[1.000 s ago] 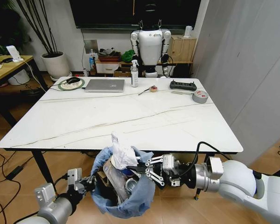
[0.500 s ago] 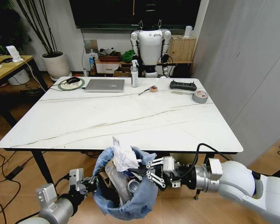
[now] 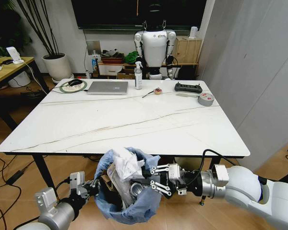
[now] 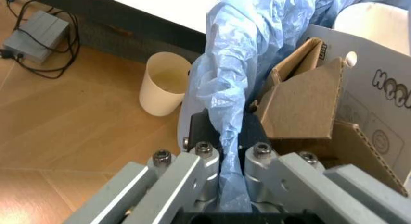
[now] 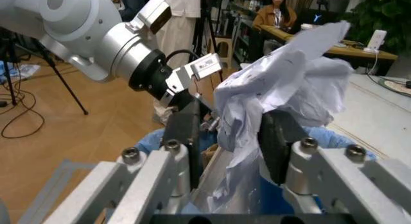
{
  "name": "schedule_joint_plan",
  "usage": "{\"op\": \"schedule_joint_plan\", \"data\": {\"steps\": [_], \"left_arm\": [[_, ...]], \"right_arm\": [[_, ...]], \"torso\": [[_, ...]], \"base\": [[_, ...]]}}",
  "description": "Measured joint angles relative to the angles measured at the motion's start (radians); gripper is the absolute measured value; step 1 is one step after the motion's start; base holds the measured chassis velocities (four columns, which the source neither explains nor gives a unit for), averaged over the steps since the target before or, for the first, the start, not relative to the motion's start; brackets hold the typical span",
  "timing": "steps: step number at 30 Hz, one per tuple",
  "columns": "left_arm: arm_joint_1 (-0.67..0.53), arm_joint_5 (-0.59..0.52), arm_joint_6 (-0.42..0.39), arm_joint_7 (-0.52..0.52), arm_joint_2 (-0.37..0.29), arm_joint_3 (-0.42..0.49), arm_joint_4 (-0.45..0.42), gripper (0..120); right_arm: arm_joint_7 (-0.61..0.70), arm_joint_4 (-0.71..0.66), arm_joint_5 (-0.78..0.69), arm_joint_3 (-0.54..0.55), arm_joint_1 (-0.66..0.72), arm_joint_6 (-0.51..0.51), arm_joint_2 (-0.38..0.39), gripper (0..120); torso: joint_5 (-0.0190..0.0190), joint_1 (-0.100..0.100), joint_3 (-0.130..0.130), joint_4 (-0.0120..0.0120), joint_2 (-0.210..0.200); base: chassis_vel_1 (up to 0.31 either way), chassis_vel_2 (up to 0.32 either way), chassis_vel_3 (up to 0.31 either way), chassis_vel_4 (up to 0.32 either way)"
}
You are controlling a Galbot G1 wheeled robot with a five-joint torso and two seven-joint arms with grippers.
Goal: Pick up the trash bin and place the trash from the table into it.
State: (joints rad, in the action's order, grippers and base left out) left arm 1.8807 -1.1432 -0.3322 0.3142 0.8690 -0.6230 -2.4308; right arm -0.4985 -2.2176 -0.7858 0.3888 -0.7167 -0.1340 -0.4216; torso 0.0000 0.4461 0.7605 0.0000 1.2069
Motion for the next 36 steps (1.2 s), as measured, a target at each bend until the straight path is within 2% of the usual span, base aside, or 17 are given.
{"op": "schedule_joint_plan", "data": {"steps": [3, 7, 10, 16, 19, 36], "left_arm": [[0.000, 0.000, -0.001, 0.002, 0.000, -0.001, 0.000, 0], [-0.002, 0.000, -0.002, 0.011, 0.002, -0.005, 0.001, 0], [-0.003, 0.001, -0.003, 0.013, 0.003, -0.005, 0.003, 0], [-0.006, 0.002, -0.003, 0.016, 0.002, -0.005, 0.004, 0], [-0.008, 0.002, -0.003, 0.016, 0.002, -0.005, 0.005, 0], [-0.020, -0.001, -0.002, 0.014, 0.000, -0.017, 0.007, 0]], "right_arm": [[-0.001, 0.003, 0.002, -0.001, -0.003, -0.002, 0.000, 39], [-0.003, 0.007, 0.003, -0.002, -0.002, -0.003, -0.006, 57], [-0.003, 0.008, 0.003, -0.001, -0.001, -0.005, -0.010, 65], [-0.007, 0.017, 0.005, -0.004, -0.001, -0.010, -0.008, 91], [-0.010, 0.020, 0.009, -0.005, -0.003, -0.012, -0.007, 98], [-0.026, 0.048, 0.030, -0.039, -0.037, -0.023, 0.021, 100]], "torso": [[0.0000, 0.000, 0.000, 0.0000, 0.000], [0.0000, 0.000, 0.000, 0.0000, 0.000], [0.0000, 0.000, 0.000, 0.0000, 0.000], [0.0000, 0.000, 0.000, 0.0000, 0.000], [0.0000, 0.000, 0.000, -0.0001, 0.000], [0.0000, 0.000, 0.000, -0.0001, 0.000]], "base": [[0.000, 0.000, 0.000, 0.000], [0.000, 0.000, 0.000, 0.000], [0.000, 0.000, 0.000, 0.000], [0.000, 0.000, 0.000, 0.000], [0.000, 0.000, 0.000, 0.000], [0.000, 0.000, 0.000, 0.000]]}}
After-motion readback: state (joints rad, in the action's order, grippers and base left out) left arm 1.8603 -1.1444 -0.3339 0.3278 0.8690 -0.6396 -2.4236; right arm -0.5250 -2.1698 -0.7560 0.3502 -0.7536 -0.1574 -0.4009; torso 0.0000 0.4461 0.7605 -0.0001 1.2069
